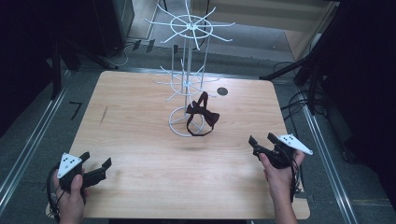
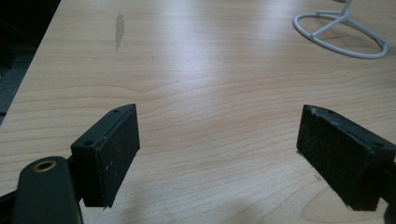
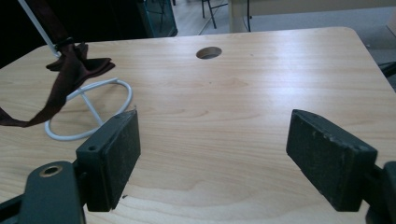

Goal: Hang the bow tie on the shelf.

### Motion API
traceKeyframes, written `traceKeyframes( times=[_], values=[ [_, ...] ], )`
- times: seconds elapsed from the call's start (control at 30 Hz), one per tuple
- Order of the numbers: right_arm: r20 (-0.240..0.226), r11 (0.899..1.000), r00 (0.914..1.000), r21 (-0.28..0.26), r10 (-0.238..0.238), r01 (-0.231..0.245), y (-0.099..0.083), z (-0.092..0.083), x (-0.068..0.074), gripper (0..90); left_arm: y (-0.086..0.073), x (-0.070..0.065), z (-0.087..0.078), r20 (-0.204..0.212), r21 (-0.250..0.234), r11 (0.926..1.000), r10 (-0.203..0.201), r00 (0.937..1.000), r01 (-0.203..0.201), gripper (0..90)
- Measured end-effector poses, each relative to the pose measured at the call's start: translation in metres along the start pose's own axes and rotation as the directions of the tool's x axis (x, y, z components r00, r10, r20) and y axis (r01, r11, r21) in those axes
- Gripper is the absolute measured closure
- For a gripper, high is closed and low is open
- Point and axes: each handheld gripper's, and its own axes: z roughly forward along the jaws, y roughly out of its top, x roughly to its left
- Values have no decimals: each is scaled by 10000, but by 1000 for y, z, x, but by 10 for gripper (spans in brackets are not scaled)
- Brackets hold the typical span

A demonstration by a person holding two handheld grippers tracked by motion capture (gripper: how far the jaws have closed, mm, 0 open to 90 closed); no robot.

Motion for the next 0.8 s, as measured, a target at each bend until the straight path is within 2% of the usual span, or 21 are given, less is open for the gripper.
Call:
traceKeyframes(
  times=[0.03, 0.13, 0.27, 0.5, 0.6, 0.77, 0.8],
  values=[
    [66, 10000, 10000, -11, 36, -36, -4, -4, -6, 180, 0, 0, 0, -16, -17, 10000, -2, 10000, 2, 141],
    [99, 10000, 9999, 6, 89, -89, -6, -8, -10, 176, 0, -1, 0, 24, -3, 10000, -22, 10000, 22, 141],
    [301, 9991, 9987, -84, 410, -408, -14, -20, -24, 176, 0, -1, 0, -19, 7, 10000, 3, 10000, -3, 141],
    [714, 9989, 9964, -50, 468, -466, -27, -35, -44, 176, 0, -1, 0, -38, 6, 10000, 26, 10000, -26, 141],
    [1008, 9972, 9922, 26, 735, -741, -36, -46, -57, 176, 0, -2, 0, -27, 26, 10000, 59, 10000, -59, 141],
    [1235, 9965, 9890, 88, 810, -827, -45, -55, -67, 176, 0, -2, 0, -20, 14, 10000, 48, 10000, -48, 141],
    [1343, 9961, 9871, 67, 868, -885, -50, -60, -73, 176, 0, -2, 0, -38, 5, 10000, 39, 10000, -39, 141]
  ],
)
